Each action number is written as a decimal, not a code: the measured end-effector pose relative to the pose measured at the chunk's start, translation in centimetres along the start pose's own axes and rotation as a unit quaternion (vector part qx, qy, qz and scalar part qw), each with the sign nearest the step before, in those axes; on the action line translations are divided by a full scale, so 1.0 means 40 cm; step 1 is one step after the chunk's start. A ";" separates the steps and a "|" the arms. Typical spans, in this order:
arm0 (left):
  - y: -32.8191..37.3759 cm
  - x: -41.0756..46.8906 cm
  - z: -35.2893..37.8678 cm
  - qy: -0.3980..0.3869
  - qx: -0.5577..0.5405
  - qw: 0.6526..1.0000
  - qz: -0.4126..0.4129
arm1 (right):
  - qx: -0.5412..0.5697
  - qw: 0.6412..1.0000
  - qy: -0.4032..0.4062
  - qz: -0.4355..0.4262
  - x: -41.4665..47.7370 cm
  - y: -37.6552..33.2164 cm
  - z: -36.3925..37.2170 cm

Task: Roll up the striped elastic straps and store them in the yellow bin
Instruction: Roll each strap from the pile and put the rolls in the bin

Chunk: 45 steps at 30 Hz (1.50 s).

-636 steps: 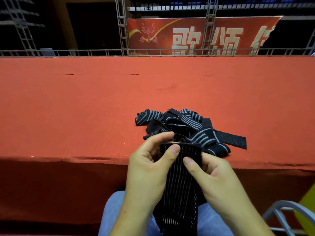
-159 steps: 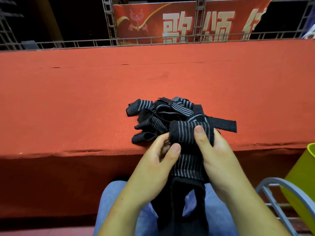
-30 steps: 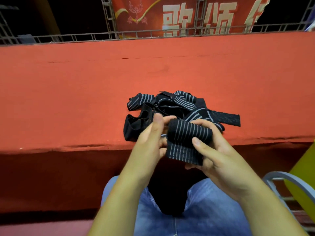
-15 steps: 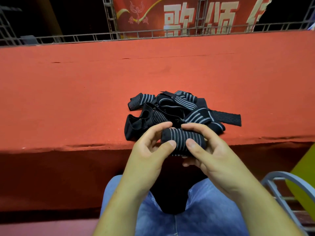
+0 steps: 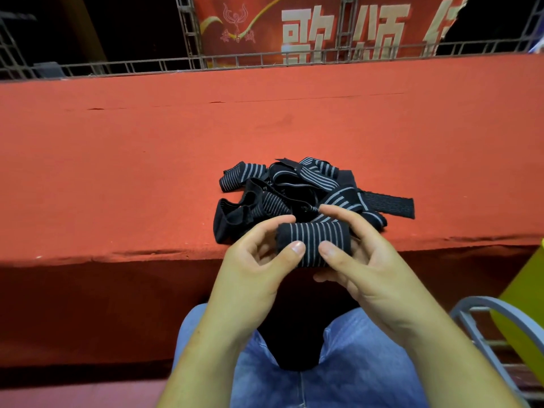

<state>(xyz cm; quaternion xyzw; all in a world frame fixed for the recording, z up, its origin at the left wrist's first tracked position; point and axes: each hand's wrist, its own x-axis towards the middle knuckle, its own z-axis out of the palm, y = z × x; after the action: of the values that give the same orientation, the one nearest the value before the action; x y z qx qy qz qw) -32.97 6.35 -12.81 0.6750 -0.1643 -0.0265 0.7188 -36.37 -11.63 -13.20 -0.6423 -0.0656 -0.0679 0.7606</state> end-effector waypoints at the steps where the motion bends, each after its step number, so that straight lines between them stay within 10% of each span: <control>1: 0.001 -0.001 0.000 -0.001 0.006 1.000 0.005 | 0.001 1.000 0.008 0.001 0.001 0.000 0.000; 17: 0.036 0.033 0.067 -0.093 0.129 0.986 0.052 | -0.163 0.987 0.007 -0.003 -0.019 -0.096 -0.120; 30: 0.123 0.133 0.375 -0.258 0.217 0.935 0.107 | -0.661 0.749 -0.052 0.021 -0.074 -0.383 -0.404; 38: 0.083 0.151 0.599 -0.278 0.154 0.947 0.051 | -0.602 0.789 0.037 0.117 -0.151 -0.438 -0.643; 45: -0.009 0.115 0.650 -0.340 0.309 0.877 0.140 | -0.533 0.785 0.192 0.250 -0.220 -0.369 -0.888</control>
<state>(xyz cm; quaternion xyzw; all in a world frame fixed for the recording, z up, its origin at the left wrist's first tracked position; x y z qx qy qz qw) -35.63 -19.90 -11.33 0.7820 -0.4913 -0.1015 0.3698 -47.32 -48.93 -6.44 -0.9132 0.2909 -0.0217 0.2846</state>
